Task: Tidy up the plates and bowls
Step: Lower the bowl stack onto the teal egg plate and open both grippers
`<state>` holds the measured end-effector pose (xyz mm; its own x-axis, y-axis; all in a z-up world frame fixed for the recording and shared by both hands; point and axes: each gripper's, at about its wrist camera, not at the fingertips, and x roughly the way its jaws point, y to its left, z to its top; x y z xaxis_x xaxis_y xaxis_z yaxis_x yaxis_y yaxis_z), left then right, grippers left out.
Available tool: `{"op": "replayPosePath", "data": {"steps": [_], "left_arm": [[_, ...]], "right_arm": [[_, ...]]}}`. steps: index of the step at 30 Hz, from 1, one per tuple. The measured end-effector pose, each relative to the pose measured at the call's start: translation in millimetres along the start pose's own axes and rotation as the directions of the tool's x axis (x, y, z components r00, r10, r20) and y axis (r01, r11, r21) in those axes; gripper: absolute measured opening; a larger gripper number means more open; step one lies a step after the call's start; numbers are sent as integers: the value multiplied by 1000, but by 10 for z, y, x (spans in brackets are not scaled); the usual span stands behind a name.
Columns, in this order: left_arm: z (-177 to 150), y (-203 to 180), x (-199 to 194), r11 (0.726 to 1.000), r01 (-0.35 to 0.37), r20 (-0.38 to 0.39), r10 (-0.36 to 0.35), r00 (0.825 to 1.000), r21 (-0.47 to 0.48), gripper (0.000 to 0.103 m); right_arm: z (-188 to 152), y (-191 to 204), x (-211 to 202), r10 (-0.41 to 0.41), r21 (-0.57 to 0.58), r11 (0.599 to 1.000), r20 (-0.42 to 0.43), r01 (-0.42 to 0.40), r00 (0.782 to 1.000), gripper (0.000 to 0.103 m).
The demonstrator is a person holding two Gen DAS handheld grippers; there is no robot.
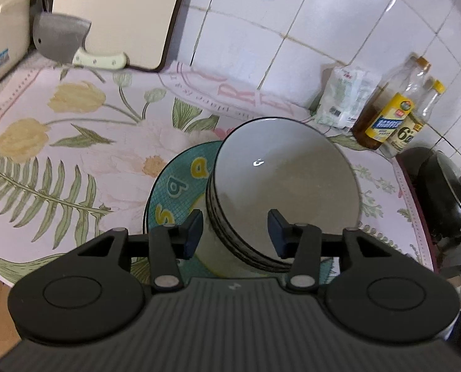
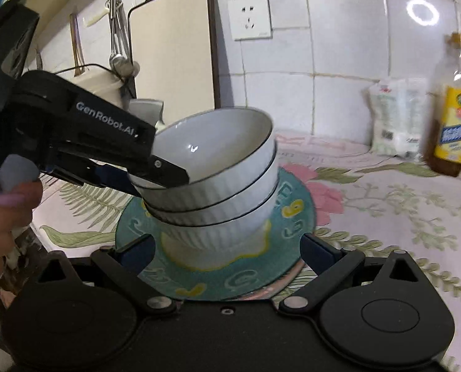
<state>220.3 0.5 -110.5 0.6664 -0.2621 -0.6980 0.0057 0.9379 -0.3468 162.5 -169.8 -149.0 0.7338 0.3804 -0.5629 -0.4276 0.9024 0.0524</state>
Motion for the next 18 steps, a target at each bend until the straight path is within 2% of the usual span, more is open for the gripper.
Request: {"op": "replayPosePath", "data": {"steps": [3,6,9,12,18], "left_arm": [[-14,-46,-174,1000,-7,21,6,1000,28,45],[-11,-79,-394,999,-7,48,5,999,34,46],[-27,-137,-661,999,-5,85,1,996,44,48],[-86,-225,-898,997,-23,123,14,992,76,51],[-241,-351,-1226,992,-24,153,5,988,121,56]], "right_arm": [[39,57,-167,-32,-30,999,22,32,999,101],[107,37,-328,-34,-4,999,50,34,998,100],[148,36,-553,-84,97,992,67,77,994,99],[125,-31,-772,-104,215,973,79,85,991,99],[160,-93,-1090,-183,267,952,97,152,978,99]]}}
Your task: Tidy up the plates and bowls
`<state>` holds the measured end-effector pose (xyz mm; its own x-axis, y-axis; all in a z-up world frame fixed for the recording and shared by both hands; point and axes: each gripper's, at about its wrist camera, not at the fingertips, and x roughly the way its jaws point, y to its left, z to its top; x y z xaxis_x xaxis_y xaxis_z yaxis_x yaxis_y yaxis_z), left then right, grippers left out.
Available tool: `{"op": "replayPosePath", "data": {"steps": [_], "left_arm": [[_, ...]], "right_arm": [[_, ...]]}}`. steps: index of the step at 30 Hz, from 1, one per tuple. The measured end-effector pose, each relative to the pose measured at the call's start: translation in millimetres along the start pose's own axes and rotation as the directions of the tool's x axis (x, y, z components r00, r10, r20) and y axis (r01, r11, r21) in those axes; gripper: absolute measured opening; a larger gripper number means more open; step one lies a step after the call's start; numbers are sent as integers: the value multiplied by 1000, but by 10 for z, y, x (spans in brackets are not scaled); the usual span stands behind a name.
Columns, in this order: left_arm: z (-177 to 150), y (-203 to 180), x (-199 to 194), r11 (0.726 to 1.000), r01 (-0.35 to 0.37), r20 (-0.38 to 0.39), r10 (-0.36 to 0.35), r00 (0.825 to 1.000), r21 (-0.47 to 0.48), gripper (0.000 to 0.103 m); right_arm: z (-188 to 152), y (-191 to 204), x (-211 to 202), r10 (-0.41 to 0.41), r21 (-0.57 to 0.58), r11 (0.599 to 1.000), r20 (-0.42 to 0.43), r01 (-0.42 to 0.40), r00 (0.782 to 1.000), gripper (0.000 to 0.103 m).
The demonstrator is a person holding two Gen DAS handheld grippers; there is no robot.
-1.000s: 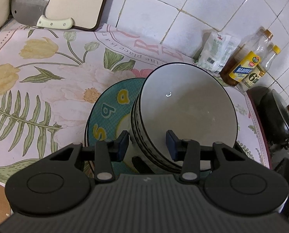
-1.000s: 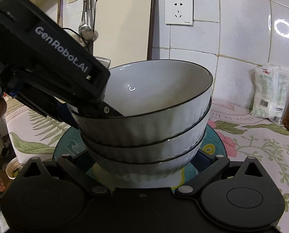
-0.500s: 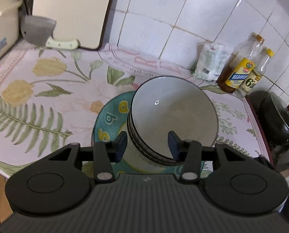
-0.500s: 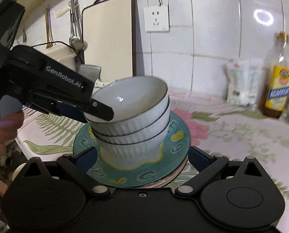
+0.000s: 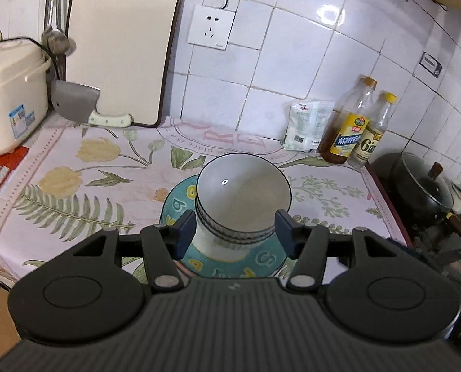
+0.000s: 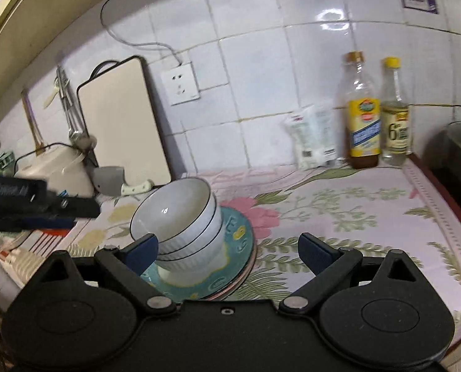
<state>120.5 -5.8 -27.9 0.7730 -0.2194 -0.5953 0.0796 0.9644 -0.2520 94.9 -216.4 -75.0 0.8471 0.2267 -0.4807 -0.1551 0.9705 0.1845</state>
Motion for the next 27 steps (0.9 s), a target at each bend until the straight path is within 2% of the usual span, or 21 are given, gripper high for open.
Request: {"op": "replayPosePath", "data": {"steps": [7,12,17,20,22,24,25,26,27], "left_arm": [[-102,8,-241,1000,-16,7,16,1000,16,60],[-160,48,-345,1000,-10,-2,10,1000,19,63],[-195,61,-424,998,-42,-7,43,999,39,65],[-207,77,-478,998,-49,-8,49,999,34,75],[-213,87,-518,998,-53,-6,53,999,34,76],[-216,79,-551,997,-71,-4,72,997,41,81],[-218,73,-566,996,-77,-2,77,997,48,90],[-218,67,-579,995,-80,1,80,997,55,95],[-227,57,-597,994,-85,8,84,996,66,95]], "right_arm": [[137,-21,-320,-30,45,999,17,29,999,99],[219,37,-452,-69,20,997,-13,69,998,99],[235,137,-571,-116,-17,993,-59,115,992,99],[264,226,-638,-201,-44,979,-89,198,976,102],[284,286,-682,-253,-62,967,-115,247,961,102],[285,315,-750,-238,-76,970,-124,230,963,102],[278,319,-791,-224,-73,974,-125,216,967,102],[268,319,-824,-212,-67,976,-123,205,969,102],[258,320,-857,-201,-63,979,-122,195,972,102]]}}
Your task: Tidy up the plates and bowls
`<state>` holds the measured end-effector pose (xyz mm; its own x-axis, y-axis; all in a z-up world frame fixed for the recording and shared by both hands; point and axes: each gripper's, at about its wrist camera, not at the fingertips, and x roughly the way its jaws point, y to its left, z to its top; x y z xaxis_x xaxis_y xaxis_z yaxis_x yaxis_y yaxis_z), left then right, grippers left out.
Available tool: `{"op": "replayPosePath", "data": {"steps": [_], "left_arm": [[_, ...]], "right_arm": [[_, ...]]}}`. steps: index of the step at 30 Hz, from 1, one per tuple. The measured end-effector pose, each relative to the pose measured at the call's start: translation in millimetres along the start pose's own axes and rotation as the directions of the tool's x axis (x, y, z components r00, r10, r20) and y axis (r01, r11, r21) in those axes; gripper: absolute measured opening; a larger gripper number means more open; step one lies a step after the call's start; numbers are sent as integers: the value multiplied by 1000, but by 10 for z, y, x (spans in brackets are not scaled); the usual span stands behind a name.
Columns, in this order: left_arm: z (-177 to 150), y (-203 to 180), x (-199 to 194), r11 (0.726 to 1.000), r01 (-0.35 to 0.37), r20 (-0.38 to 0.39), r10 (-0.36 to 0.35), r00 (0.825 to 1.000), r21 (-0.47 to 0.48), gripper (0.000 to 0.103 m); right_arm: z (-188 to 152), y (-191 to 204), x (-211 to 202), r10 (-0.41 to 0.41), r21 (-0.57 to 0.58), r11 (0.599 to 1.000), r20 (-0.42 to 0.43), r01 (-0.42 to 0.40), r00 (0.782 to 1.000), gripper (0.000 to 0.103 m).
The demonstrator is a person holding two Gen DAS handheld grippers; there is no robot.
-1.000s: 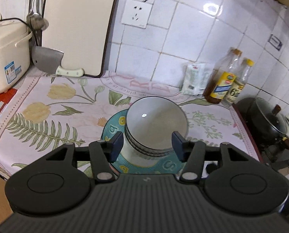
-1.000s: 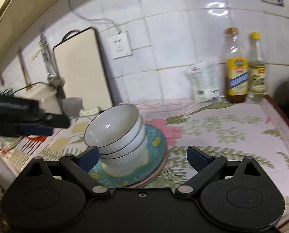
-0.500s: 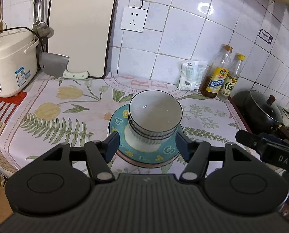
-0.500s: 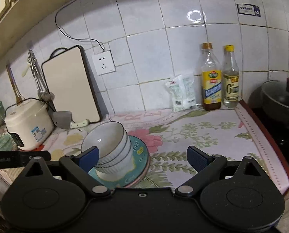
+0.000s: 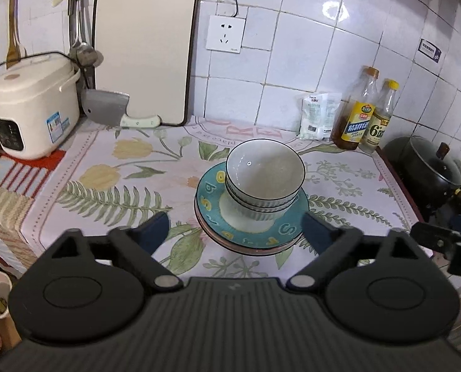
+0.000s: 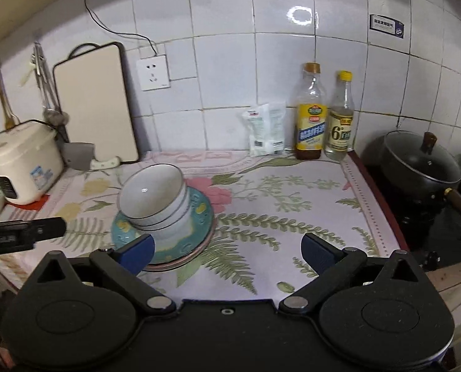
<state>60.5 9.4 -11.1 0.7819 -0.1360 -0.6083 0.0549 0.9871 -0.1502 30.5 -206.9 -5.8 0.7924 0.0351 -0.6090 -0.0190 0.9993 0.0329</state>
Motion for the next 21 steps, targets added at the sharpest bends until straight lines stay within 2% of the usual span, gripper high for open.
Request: {"op": "replayPosePath", "data": {"steps": [4,9,12,17,21], "left_arm": [[-39,-17,-18,1000,-3,-14,4,1000,17,96],[-92,-39,-17,999,-42,-47,43,998,26,97],[-115,-64,-12,996,-63,-67,67,996,56,97],[-136,-56,-35,996,-58,-68,63,996,60,97],[-144,-72,-61,996,-61,-61,66,996,72,97]], "right_arm": [[-81,36,-65,8,0,1000,13,-8,1000,102],[-131,129,-65,-34,-55,998,33,36,999,102],[-129,130,-70,-31,-53,998,33,33,999,102],[-176,121,-98,-20,-23,999,49,22,999,102],[-258,169,-59,-78,-53,995,68,82,995,102]]}}
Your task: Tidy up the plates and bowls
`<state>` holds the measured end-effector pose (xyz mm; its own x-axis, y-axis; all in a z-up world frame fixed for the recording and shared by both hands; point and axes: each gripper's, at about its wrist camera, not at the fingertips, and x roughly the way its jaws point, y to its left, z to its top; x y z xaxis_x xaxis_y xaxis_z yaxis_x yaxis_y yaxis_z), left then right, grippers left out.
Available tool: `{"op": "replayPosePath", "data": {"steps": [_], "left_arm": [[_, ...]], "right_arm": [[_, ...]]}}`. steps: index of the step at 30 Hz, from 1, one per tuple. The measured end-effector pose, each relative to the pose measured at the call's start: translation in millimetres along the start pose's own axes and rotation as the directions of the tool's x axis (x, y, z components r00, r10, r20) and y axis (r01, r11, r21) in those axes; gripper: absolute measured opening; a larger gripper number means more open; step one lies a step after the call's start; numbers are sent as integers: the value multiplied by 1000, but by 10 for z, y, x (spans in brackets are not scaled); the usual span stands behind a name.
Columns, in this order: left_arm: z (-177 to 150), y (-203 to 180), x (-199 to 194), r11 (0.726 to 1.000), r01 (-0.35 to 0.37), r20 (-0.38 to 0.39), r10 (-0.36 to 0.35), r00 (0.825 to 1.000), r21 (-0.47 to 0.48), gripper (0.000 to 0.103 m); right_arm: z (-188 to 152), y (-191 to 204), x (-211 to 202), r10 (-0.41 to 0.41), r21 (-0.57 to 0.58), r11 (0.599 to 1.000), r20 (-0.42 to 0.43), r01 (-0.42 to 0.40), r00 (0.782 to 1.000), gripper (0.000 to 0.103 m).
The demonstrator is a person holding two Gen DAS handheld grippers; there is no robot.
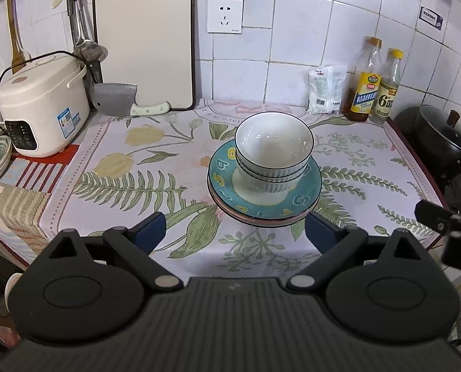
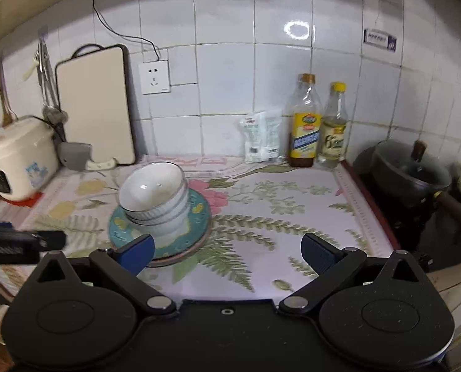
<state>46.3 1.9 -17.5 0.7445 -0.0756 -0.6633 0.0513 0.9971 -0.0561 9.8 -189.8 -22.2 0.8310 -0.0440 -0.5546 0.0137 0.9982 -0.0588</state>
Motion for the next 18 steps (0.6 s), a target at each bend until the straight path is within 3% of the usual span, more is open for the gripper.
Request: {"op": "replayPosePath", "data": {"steps": [9,18], "left_arm": [[-20,-44,-67,999,-15,6,15,1000,32,102],[-60,-59,-15,1000,-10,-25,11,1000,28,102]], "right_arm": [[-69,44,10,-37,-73,997,23,39,999,102],[-70,-2,-27,-24,-43,999,41,26,999,102]]}}
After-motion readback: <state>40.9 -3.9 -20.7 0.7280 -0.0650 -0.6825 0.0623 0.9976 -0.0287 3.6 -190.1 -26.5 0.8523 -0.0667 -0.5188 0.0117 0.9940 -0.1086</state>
